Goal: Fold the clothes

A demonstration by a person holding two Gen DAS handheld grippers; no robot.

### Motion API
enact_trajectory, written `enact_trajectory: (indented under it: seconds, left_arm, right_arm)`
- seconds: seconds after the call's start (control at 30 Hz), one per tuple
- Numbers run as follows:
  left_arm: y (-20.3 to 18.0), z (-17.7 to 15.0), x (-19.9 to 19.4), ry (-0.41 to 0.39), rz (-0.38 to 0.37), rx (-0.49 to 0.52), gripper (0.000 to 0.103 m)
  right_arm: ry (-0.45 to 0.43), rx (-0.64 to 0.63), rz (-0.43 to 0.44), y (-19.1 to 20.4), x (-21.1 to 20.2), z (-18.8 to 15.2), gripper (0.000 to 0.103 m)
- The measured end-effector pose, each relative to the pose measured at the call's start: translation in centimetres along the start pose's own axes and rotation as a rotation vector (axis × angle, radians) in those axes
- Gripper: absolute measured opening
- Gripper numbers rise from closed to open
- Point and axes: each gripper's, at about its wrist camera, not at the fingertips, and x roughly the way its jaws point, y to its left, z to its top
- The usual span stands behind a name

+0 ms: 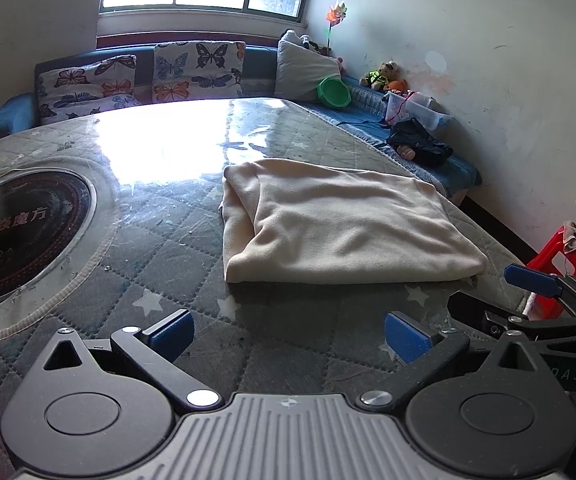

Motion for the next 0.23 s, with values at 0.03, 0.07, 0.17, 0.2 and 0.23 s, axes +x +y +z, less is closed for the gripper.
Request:
enact_trajectory:
  seconds: [0.03,0.07,0.17,0.2,0.23]
  left_arm:
    - [-0.01,-0.02,-0.04,-0.001,0.001,-0.001,0.103]
    - [-0.04,-0.02,-0.06,-0.002,0.002,-0.001,0.103]
    - [0.01,-0.04,-0.16,-0.005,0.002,-0.003,0.103]
    - [0.00,-0.03,-0.17,-0.006,0.003,-0.003,0.103]
    - [0.00,-0.03,-0.19,-0.005,0.002,-0.002,0.103]
  right_arm:
    - [-0.001,0.000,0.001,0.03,-0.02,-0.04,0.103]
    - [-0.002,0.000,0.002,0.06,-0.04,-0.08,0.103]
    - [-0.003,-0.007,0.006,0.25,-0.12,-0.12,0.103]
    - [-0.005,-0.011,0.004,0.33,-0.13,-0.12,0.103]
    - [-0.006,-0.015,0.004,0.39,-0.14,-0.12,0.103]
